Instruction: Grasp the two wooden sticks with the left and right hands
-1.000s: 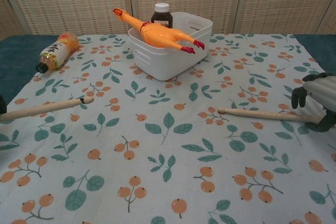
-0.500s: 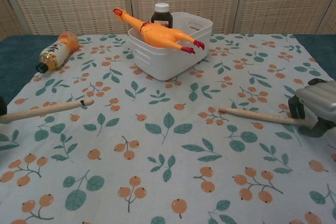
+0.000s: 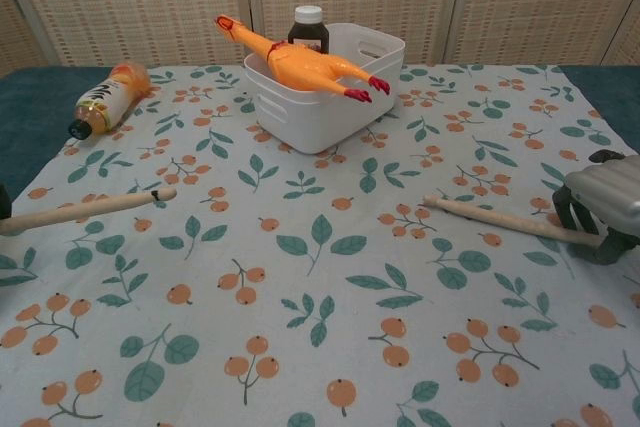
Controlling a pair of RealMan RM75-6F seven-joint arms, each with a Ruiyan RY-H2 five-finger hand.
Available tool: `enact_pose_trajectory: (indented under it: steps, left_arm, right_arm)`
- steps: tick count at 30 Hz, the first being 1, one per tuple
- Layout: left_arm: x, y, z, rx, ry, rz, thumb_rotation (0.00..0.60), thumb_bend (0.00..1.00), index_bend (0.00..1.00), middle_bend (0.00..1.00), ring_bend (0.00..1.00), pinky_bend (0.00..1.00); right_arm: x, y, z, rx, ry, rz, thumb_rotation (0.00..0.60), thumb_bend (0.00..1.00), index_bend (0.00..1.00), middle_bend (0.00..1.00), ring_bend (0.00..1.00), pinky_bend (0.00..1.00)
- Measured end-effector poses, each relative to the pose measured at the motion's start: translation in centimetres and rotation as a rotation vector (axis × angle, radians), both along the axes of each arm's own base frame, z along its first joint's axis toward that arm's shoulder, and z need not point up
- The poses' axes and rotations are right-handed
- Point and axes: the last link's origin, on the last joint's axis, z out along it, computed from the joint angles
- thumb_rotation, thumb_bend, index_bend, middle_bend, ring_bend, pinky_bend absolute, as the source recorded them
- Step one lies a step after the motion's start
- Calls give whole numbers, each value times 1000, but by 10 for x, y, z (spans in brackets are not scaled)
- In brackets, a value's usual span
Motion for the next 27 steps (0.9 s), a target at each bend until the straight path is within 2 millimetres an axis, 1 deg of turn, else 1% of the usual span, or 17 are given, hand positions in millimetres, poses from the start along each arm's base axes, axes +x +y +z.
enact_pose_trajectory:
  steps: [3, 4, 9, 13, 17, 19, 23, 27]
  left_arm:
    - [-1, 1, 2, 5, -3, 8, 600, 609, 831, 917, 541, 135]
    - [-1, 2, 2, 5, -6, 11, 600, 609, 831, 917, 541, 135]
    - [2, 7, 7, -1, -58, 26, 600, 609, 831, 917, 542, 135]
    - [10, 13, 13, -8, -104, 23, 600, 608, 831, 917, 544, 136]
    - [22, 24, 22, -1, -138, 14, 600, 608, 831, 917, 545, 135]
    - [27, 28, 22, 3, -134, 8, 600, 608, 830, 916, 545, 135]
    - [44, 37, 14, -33, -159, 2, 600, 609, 830, 917, 547, 135]
    - [66, 45, 5, -74, -172, -12, 600, 608, 831, 917, 548, 135]
  right_arm:
    - [1, 1, 2, -10, -18, 14, 600, 416, 935, 802, 527, 59]
    - [2, 1, 4, -16, -29, 25, 600, 423, 941, 806, 532, 65]
    - [6, 6, 15, -38, -89, 73, 600, 430, 947, 810, 568, 94]
    - [14, 12, 27, -51, -138, 106, 600, 431, 947, 810, 568, 99]
    - [28, 18, 38, -70, -210, 152, 600, 440, 948, 810, 572, 131]
    - [34, 20, 42, -78, -257, 172, 600, 443, 947, 810, 572, 131]
    - [48, 25, 45, -56, -364, 187, 600, 443, 948, 810, 572, 131]
    - [67, 31, 46, -7, -417, 243, 600, 443, 947, 810, 572, 132]
